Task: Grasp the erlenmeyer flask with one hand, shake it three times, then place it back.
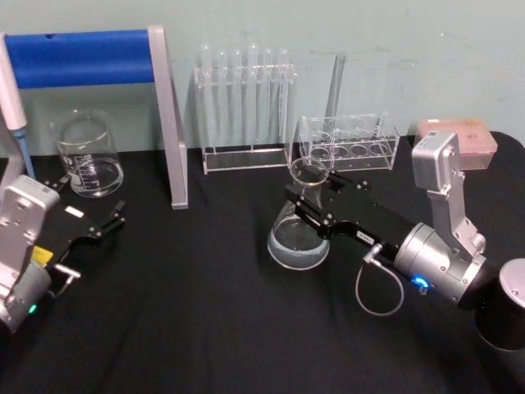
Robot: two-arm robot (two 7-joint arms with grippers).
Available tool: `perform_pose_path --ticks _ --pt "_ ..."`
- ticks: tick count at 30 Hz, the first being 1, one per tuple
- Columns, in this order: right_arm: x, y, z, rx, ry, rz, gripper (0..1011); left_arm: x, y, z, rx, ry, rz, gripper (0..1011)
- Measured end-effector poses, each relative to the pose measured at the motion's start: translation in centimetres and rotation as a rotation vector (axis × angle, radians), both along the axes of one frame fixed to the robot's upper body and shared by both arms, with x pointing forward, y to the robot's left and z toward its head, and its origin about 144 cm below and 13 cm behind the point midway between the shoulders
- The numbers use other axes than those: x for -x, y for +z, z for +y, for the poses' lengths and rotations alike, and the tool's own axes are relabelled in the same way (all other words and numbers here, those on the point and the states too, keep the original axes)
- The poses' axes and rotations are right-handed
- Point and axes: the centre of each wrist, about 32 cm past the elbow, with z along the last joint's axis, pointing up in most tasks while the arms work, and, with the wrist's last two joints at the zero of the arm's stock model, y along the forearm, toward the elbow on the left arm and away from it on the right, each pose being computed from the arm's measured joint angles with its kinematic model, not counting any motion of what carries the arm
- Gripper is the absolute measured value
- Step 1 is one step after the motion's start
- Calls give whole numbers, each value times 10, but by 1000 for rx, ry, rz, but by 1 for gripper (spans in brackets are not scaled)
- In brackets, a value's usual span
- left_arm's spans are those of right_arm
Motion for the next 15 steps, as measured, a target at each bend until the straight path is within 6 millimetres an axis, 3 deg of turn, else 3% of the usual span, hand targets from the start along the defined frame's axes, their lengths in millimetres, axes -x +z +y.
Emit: perform_pose_path --ticks 15 --pt "4 2 20 -9 22 4 449 0 0 0 0 0 0 1001"
